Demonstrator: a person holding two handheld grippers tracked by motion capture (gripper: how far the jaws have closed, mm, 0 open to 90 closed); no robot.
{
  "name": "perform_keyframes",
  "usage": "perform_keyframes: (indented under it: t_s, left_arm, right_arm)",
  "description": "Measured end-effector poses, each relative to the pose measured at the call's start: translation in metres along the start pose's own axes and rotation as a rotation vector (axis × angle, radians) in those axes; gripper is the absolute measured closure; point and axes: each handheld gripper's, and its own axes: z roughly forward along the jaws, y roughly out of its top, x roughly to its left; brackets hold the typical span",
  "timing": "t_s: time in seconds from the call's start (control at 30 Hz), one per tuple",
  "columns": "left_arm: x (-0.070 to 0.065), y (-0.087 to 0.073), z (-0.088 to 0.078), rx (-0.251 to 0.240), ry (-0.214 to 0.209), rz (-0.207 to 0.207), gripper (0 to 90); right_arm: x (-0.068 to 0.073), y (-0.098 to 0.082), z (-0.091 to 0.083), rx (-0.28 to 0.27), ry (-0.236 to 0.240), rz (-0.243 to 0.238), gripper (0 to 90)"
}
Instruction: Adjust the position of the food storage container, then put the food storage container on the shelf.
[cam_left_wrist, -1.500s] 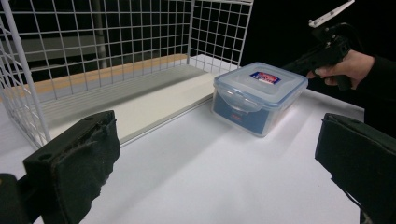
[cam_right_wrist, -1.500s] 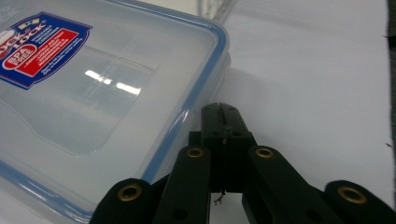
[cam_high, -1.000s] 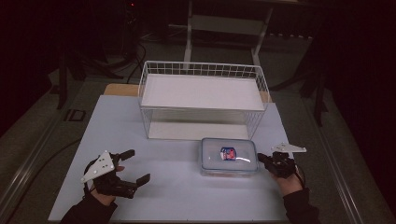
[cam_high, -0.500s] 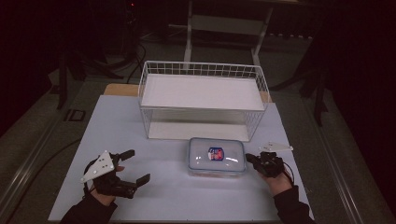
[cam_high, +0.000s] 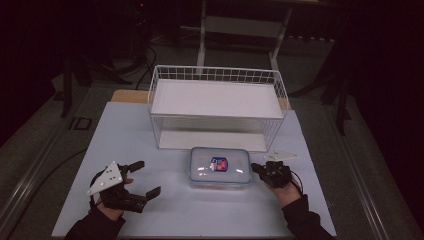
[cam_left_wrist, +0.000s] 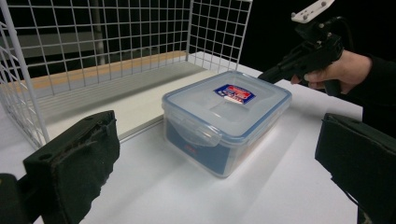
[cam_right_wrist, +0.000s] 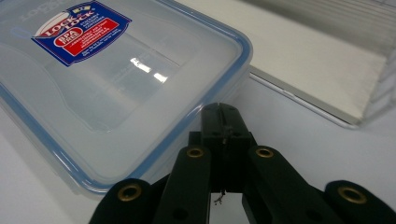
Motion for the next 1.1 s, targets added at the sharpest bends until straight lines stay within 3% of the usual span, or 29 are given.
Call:
perform_keyframes:
  t_s: [0.23,0.4,0.53,0.63,0.7,0.73,0.77,0.83,0.9,1.0,1.1]
  left_arm:
    - [0.000,0.000,0.001,0.005,-0.001,0.001,0.0]
    - [0.000,0.000,0.000,0.001,-0.003,-0.003,0.0]
    - [-0.001,0.000,0.000,0.000,-0.004,-0.003,0.0]
    - [0.000,0.000,0.001,0.005,-0.004,-0.003,0.0]
    - [-0.001,0.000,0.001,0.004,-0.004,-0.003,0.0]
    - [-0.001,0.000,0.001,0.004,-0.004,-0.003,0.0]
    - [-0.001,0.000,0.001,0.005,-0.004,-0.004,0.0]
    - [-0.002,0.000,0.002,0.004,-0.004,-0.007,0.0]
    - [-0.004,0.002,0.003,0.007,-0.010,-0.005,0.0]
    - [-0.006,0.003,0.004,0.010,-0.017,0.003,0.0]
    - [-0.008,0.005,0.004,0.019,-0.024,0.003,0.0]
  right_arm:
    - [0.006,0.005,0.007,-0.010,0.018,-0.020,90.0]
    - [0.002,0.003,0.001,-0.022,0.010,-0.005,89.0]
    - [0.002,0.004,-0.013,-0.083,0.009,0.012,73.2]
    - [0.002,0.006,-0.021,-0.146,0.026,0.017,54.8]
    - [0.004,0.006,-0.026,-0.182,0.033,0.006,46.5]
    - [0.004,0.006,-0.026,-0.182,0.033,0.006,46.5]
    - [0.007,0.007,-0.031,-0.209,0.051,0.001,34.2]
    - [0.008,0.007,-0.033,-0.219,0.064,0.001,29.3]
    - [0.011,0.007,-0.038,-0.229,0.105,-0.014,15.6]
    - [0.015,0.007,-0.046,-0.275,0.145,-0.001,13.2]
    - [0.017,0.006,-0.055,-0.346,0.196,-0.030,13.1]
